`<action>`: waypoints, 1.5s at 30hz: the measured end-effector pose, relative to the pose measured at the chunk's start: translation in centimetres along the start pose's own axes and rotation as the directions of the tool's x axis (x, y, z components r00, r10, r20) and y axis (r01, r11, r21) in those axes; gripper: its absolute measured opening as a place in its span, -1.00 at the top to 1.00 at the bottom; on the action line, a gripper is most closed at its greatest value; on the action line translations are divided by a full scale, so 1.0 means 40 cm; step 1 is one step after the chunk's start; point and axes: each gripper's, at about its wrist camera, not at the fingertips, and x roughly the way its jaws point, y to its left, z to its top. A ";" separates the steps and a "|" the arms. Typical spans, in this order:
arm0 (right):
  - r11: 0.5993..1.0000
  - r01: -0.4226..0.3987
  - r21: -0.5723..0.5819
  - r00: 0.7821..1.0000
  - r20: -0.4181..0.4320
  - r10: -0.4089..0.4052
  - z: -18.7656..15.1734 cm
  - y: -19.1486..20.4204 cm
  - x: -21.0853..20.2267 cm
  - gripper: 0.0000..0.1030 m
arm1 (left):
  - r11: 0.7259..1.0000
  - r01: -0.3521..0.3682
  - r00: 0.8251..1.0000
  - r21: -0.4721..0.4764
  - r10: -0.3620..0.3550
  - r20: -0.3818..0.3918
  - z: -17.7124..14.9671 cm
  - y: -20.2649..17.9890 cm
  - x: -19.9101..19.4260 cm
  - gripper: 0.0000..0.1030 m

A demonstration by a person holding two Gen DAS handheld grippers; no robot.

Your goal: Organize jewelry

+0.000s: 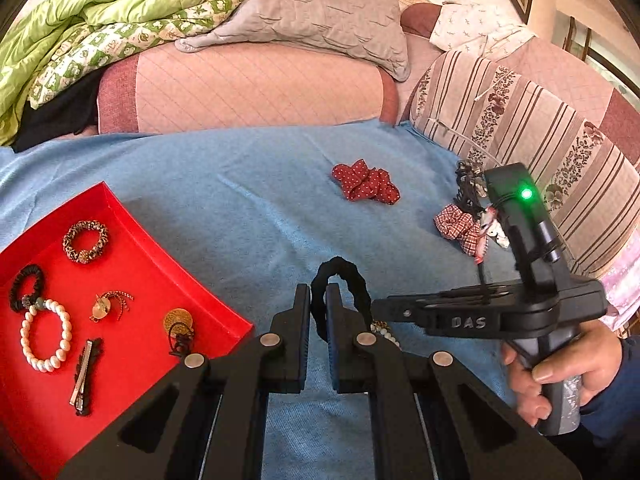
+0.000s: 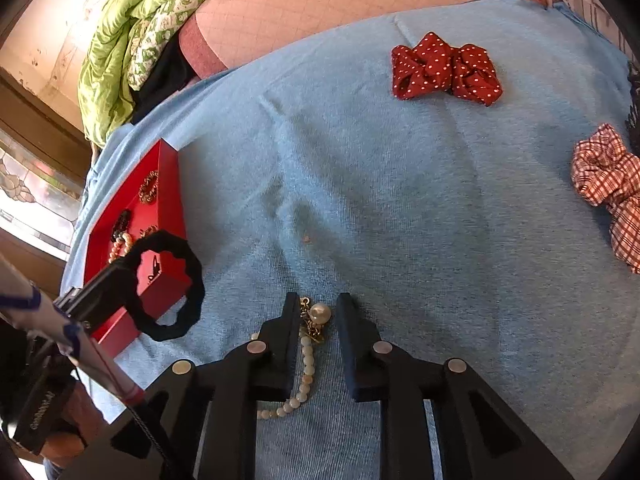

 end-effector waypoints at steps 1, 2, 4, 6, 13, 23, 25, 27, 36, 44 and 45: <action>1.000 0.018 -0.020 1.000 0.000 -0.018 0.000 0.008 0.006 0.61 | 1.000 -0.002 1.000 0.000 0.002 0.001 0.000 0.001 0.000 0.86; 0.998 0.039 -0.043 0.999 -0.001 -0.039 0.000 0.017 0.009 0.61 | 1.000 -0.007 1.000 0.001 0.007 0.003 0.000 0.003 -0.001 0.86; 0.994 0.086 -0.072 0.996 0.005 -0.086 -0.004 0.026 0.009 0.76 | 1.000 -0.009 1.000 -0.002 0.009 0.005 0.000 0.007 -0.003 0.86; 0.993 0.085 -0.080 0.996 0.008 -0.084 -0.002 0.027 0.004 0.76 | 1.000 -0.016 1.000 -0.005 0.016 0.012 0.001 0.013 -0.008 0.86; 0.998 -0.015 -0.067 0.985 0.171 0.026 0.030 0.035 -0.119 0.76 | 0.999 -0.025 0.998 -0.024 0.026 0.050 0.011 0.035 -0.037 0.86; 0.983 -0.105 -0.154 0.915 0.371 0.156 0.040 0.121 -0.234 0.76 | 0.998 -0.051 0.994 -0.037 0.055 0.092 0.015 0.061 -0.076 0.86; 0.975 -0.141 -0.173 0.896 0.397 0.200 0.037 0.139 -0.252 0.76 | 0.998 -0.054 0.993 -0.042 0.058 0.098 0.014 0.068 -0.086 0.86; 0.971 -0.148 -0.189 0.890 0.404 0.214 0.035 0.159 -0.255 0.76 | 0.997 -0.061 0.992 -0.046 0.066 0.103 0.013 0.076 -0.098 0.86; 0.966 -0.163 -0.202 0.901 0.367 0.229 0.036 0.212 -0.217 0.76 | 0.993 -0.092 0.987 -0.075 0.101 0.123 -0.004 0.123 -0.160 0.86; 0.949 -0.171 -0.263 0.919 0.304 0.250 0.007 0.313 -0.138 0.76 | 0.980 -0.143 0.980 -0.137 0.160 0.118 -0.044 0.215 -0.225 0.86; 0.947 -0.173 -0.270 0.921 0.297 0.252 0.004 0.325 -0.127 0.76 | 0.978 -0.151 0.979 -0.147 0.168 0.113 -0.051 0.230 -0.233 0.86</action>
